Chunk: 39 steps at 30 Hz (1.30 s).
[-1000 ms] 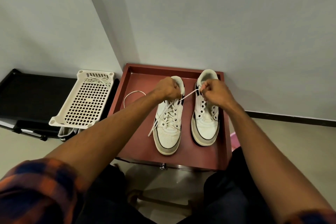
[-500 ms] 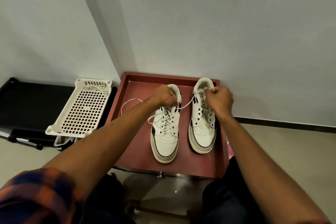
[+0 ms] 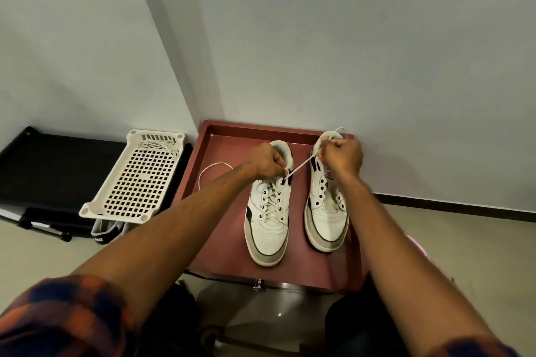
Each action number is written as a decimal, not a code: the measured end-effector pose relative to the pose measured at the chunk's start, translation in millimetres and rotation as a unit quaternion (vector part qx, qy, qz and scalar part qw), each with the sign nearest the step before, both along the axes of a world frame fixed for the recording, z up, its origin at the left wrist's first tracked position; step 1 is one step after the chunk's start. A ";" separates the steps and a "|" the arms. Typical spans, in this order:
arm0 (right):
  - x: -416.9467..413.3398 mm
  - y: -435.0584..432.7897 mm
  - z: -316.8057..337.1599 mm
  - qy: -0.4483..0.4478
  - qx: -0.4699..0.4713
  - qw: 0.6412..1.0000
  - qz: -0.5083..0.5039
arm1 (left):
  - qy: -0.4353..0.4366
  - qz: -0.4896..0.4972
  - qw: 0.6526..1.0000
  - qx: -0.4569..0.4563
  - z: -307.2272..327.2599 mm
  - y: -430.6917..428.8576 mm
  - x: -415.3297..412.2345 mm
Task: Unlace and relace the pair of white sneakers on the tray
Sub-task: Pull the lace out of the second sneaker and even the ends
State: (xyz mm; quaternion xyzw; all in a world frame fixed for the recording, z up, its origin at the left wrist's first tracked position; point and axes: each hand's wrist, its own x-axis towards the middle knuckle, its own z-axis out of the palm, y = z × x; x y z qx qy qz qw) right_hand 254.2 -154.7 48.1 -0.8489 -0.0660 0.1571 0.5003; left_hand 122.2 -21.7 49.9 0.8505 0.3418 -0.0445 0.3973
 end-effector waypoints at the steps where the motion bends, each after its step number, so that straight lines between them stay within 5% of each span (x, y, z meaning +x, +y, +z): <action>1: 19.7 -1.9 6.3 -0.006 -0.006 1.000 -0.019 | 0.001 0.002 1.000 -0.006 0.4 0.4 0.1; 7: 64.5 -4.4 14.9 0.005 -0.014 0.998 -0.053 | 0.002 0.004 1.000 -0.015 1.1 0.6 5.9; 14: 37.9 -6.9 11.0 0.107 0.092 0.989 -0.039 | -0.004 -0.020 1.000 0.006 2.0 4.1 1.6; 18: 40.3 -13.1 16.4 -0.028 -0.013 0.999 -0.034 | -0.103 0.023 0.994 0.019 -8.8 6.3 -15.0; 21: 26.3 -18.8 21.6 -0.125 -0.063 0.988 0.067 | -0.175 0.104 0.979 0.004 -19.6 16.4 -36.4; 24: 5.6 -20.6 13.6 -0.180 -0.085 0.946 0.256 | -0.159 0.109 0.981 -0.024 -26.4 26.4 -55.4; 26: -3.1 -18.9 3.5 -0.251 -0.161 0.874 0.384 | -0.098 0.066 0.991 -0.069 -26.5 28.1 -62.2; 28: -6.8 -14.1 -3.0 -0.323 -0.238 0.803 0.441 | -0.047 0.025 0.995 -0.079 -27.5 23.5 -64.4; 30: -6.9 -9.3 -2.4 -0.348 -0.264 0.784 0.441 | -0.056 0.021 0.997 -0.057 -29.3 19.0 -62.4; 39: -1.3 -8.2 24.0 -0.128 -0.216 0.823 0.510 | -0.032 0.012 0.985 -0.171 -30.5 12.5 -67.4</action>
